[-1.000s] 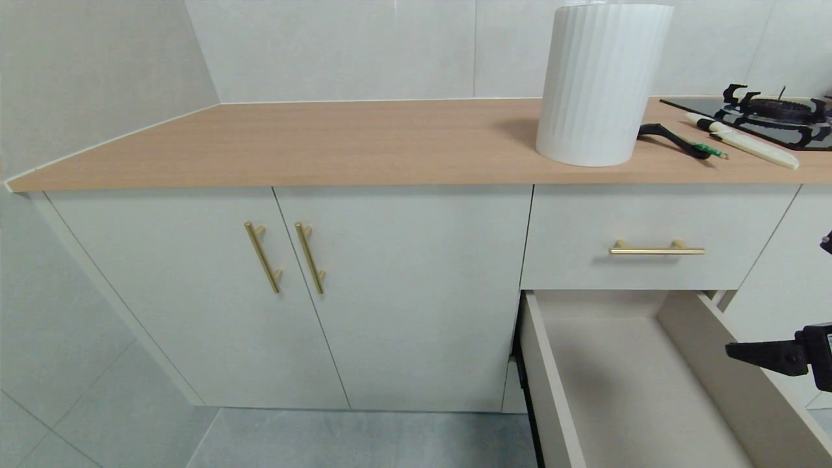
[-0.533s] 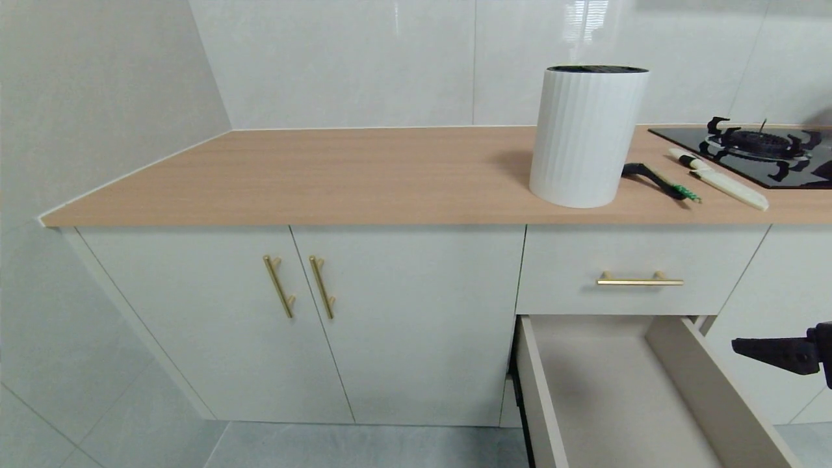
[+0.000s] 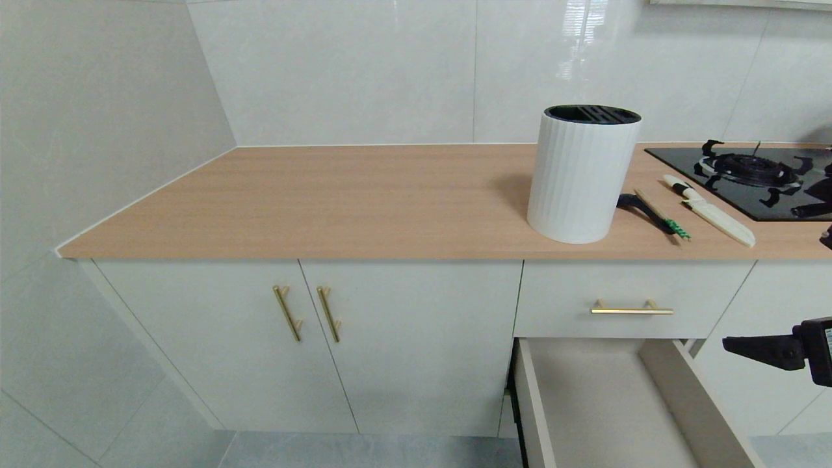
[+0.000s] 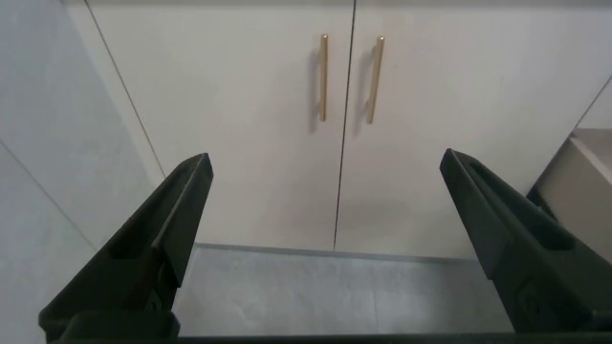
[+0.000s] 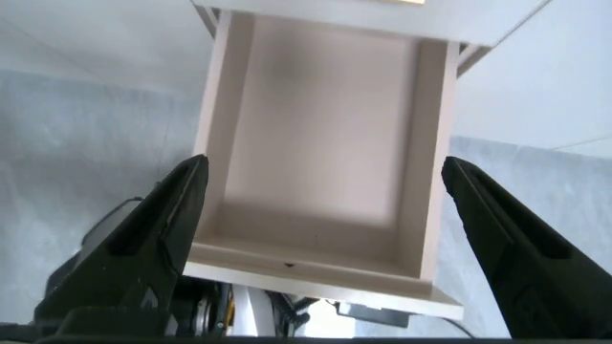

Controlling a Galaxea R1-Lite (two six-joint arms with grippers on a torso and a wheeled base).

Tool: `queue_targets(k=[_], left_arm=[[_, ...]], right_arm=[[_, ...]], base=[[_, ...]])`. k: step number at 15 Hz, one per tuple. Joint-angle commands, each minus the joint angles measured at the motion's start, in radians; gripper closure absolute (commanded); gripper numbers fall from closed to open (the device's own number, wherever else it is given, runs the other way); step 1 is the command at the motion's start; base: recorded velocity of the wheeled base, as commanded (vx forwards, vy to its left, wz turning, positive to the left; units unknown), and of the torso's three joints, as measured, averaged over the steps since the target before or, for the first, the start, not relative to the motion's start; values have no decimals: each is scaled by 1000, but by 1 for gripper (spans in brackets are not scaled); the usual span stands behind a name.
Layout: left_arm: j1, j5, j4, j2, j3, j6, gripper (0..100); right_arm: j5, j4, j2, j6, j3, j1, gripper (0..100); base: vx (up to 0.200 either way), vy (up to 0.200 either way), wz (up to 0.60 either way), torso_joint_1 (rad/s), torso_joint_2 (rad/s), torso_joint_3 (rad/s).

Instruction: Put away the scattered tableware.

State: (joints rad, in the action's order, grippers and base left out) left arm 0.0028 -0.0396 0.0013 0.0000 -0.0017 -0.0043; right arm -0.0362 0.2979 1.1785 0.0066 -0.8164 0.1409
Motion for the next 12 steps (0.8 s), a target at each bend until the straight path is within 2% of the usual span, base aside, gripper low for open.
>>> queue_targets(k=[1,3,5,6,8,11,12], left_arm=[[0,0,0,2,0,0,0],[0,0,0,2,0,0,0],[0,0,0,2,0,0,0],[0,0,0,2,0,0,0],[0,0,0,2,0,0,0],[0,0,0,2,0,0,0],[0,0,0,2,0,0,0]], right_arm=[[-1,-9,7,0,-4,0,0],[-1,-40,46,-7,-46,0,0],[-1,-34,193,9,-225,-10,0],[-2,-34,214,15,-251,-15,0],[-7,15,371,102,-414,-20,0],[-106,56,523,133,-584,-52,0],[-108,64,544,133,-607,-58,0]], base=[[0,0,0,51,-119,-66],[0,0,0,16,-28,-13],[0,0,0,0,0,0],[0,0,0,0,0,0],[0,0,0,0,0,0],[0,0,0,0,0,0],[0,0,0,0,0,0]])
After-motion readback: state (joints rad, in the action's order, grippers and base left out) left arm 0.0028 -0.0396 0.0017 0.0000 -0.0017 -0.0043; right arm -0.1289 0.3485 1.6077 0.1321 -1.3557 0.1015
